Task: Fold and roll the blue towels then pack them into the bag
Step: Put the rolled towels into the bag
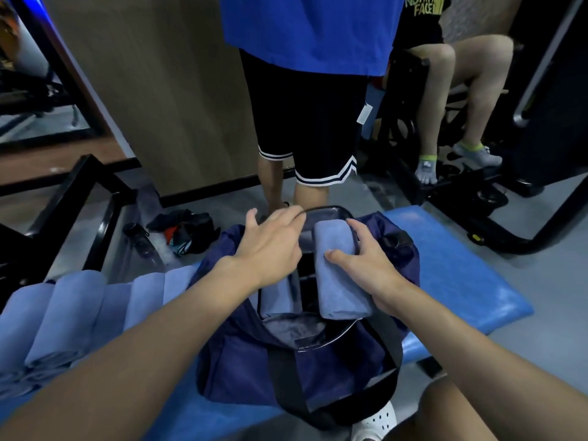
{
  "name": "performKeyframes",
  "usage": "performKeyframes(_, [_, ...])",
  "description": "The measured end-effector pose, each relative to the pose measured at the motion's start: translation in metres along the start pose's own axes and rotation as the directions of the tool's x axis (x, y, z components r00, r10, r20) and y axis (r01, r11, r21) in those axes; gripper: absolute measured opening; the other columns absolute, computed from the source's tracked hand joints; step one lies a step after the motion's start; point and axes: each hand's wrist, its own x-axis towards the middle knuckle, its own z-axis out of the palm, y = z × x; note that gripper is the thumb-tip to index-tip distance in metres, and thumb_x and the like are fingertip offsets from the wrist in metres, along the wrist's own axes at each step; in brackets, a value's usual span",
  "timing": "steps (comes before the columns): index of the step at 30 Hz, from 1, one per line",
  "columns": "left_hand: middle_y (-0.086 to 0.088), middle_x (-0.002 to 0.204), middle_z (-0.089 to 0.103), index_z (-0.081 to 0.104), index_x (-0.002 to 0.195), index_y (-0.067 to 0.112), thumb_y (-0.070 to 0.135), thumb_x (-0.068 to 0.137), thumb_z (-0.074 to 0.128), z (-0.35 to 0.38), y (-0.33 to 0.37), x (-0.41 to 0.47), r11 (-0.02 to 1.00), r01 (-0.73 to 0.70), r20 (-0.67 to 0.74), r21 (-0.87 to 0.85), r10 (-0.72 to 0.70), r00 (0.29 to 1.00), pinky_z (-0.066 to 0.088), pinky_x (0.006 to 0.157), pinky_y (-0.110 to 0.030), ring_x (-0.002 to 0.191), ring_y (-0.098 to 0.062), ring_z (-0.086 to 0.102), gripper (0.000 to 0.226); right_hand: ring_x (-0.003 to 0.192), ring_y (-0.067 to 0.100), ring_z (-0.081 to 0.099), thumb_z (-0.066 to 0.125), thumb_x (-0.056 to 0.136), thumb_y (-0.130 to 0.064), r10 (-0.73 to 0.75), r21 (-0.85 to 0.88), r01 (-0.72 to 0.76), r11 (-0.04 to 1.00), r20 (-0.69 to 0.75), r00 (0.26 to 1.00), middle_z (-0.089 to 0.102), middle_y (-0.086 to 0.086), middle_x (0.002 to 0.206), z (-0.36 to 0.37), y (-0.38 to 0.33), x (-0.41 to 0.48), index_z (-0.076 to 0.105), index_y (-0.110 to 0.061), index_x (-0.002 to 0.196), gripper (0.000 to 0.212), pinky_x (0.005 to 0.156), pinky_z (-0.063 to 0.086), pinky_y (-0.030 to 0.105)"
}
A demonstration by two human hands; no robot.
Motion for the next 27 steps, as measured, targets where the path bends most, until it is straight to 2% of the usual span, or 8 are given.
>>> performKeyframes(5, [0.008, 0.165, 0.013, 0.024, 0.156, 0.015, 0.019, 0.097, 0.048, -0.018, -0.013, 0.003, 0.997, -0.011, -0.201, -0.071, -0.004, 0.98, 0.015, 0.116, -0.055, 0.149, -0.008, 0.012, 0.064, 0.107, 0.015, 0.056, 0.073, 0.08, -0.017, 0.085, -0.152, -0.078, 0.985, 0.043, 0.995, 0.056, -0.005, 0.119, 0.022, 0.014, 0.012, 0.037, -0.025, 0.141, 0.071, 0.091, 0.047, 0.029])
performKeyframes(10, [0.008, 0.164, 0.015, 0.025, 0.156, 0.014, 0.018, 0.095, 0.052, -0.016, -0.017, -0.004, 0.996, -0.06, -0.222, -0.065, 0.045, 0.974, 0.014, 0.117, -0.055, 0.148, -0.007, 0.013, 0.066, 0.108, 0.014, 0.052, 0.074, 0.08, -0.016, 0.066, -0.166, -0.064, 0.984, 0.009, 0.998, 0.053, -0.005, 0.118, 0.036, 0.016, 0.035, 0.034, -0.023, 0.145, 0.076, 0.092, 0.043, 0.026])
performKeyframes(13, [0.008, 0.164, 0.016, 0.027, 0.155, 0.014, 0.019, 0.096, 0.051, -0.015, -0.018, -0.005, 0.994, -0.074, -0.234, -0.084, 0.053, 0.971, 0.014, 0.118, -0.055, 0.148, -0.007, 0.014, 0.065, 0.123, 0.019, 0.05, 0.081, 0.074, -0.02, 0.106, -0.187, -0.098, 0.977, 0.035, 0.994, 0.049, 0.001, 0.137, 0.04, 0.028, 0.048, 0.02, -0.023, 0.152, 0.099, 0.104, 0.043, 0.03])
performKeyframes(16, [0.007, 0.163, 0.018, 0.028, 0.155, 0.013, 0.018, 0.096, 0.052, -0.014, -0.02, -0.007, 0.992, -0.085, -0.245, -0.092, 0.06, 0.968, 0.014, 0.118, -0.055, 0.148, -0.008, 0.016, 0.064, 0.127, 0.025, 0.047, 0.087, 0.064, -0.019, 0.234, -0.282, -0.2, 0.938, 0.091, 0.968, 0.045, 0.003, 0.14, 0.041, 0.041, 0.051, 0.009, -0.027, 0.153, 0.118, 0.105, 0.044, 0.039])
performKeyframes(18, [0.007, 0.163, 0.019, 0.029, 0.155, 0.013, 0.017, 0.095, 0.053, -0.013, -0.021, -0.008, 0.991, -0.087, -0.252, -0.098, 0.06, 0.966, 0.014, 0.118, -0.055, 0.147, -0.008, 0.016, 0.064, 0.122, 0.024, 0.049, 0.086, 0.064, -0.014, 0.235, -0.276, -0.206, 0.939, 0.079, 0.969, 0.047, 0.003, 0.137, 0.042, 0.043, 0.052, 0.013, -0.026, 0.151, 0.114, 0.1, 0.048, 0.037])
performKeyframes(21, [0.008, 0.163, 0.017, 0.027, 0.155, 0.014, 0.018, 0.095, 0.052, -0.01, -0.022, -0.01, 0.99, -0.083, -0.241, -0.113, 0.054, 0.969, 0.013, 0.119, -0.055, 0.148, -0.007, 0.015, 0.065, 0.115, 0.014, 0.047, 0.082, 0.073, -0.008, 0.166, -0.182, -0.153, 0.971, 0.057, 0.984, 0.045, -0.004, 0.13, 0.046, 0.047, 0.052, 0.018, -0.02, 0.15, 0.1, 0.086, 0.045, 0.016])
performKeyframes(24, [0.008, 0.164, 0.016, 0.026, 0.155, 0.015, 0.019, 0.096, 0.05, -0.009, -0.023, -0.011, 0.989, -0.085, -0.236, -0.122, 0.054, 0.97, 0.012, 0.119, -0.054, 0.148, -0.007, 0.015, 0.064, 0.123, 0.022, 0.051, 0.079, 0.078, -0.025, 0.175, -0.305, -0.165, 0.938, 0.005, 0.985, 0.05, 0.004, 0.139, 0.047, 0.055, 0.053, 0.027, -0.019, 0.149, 0.088, 0.099, 0.043, 0.028])
performKeyframes(27, [0.008, 0.164, 0.016, 0.026, 0.155, 0.015, 0.019, 0.096, 0.05, -0.007, -0.025, -0.013, 0.989, -0.084, -0.238, -0.121, 0.053, 0.97, 0.013, 0.119, -0.053, 0.148, -0.007, 0.014, 0.064, 0.129, 0.024, 0.048, 0.081, 0.076, -0.034, 0.202, -0.386, -0.166, 0.907, 0.054, 0.978, 0.046, 0.005, 0.144, 0.046, 0.055, 0.051, 0.024, -0.02, 0.152, 0.096, 0.105, 0.041, 0.031])
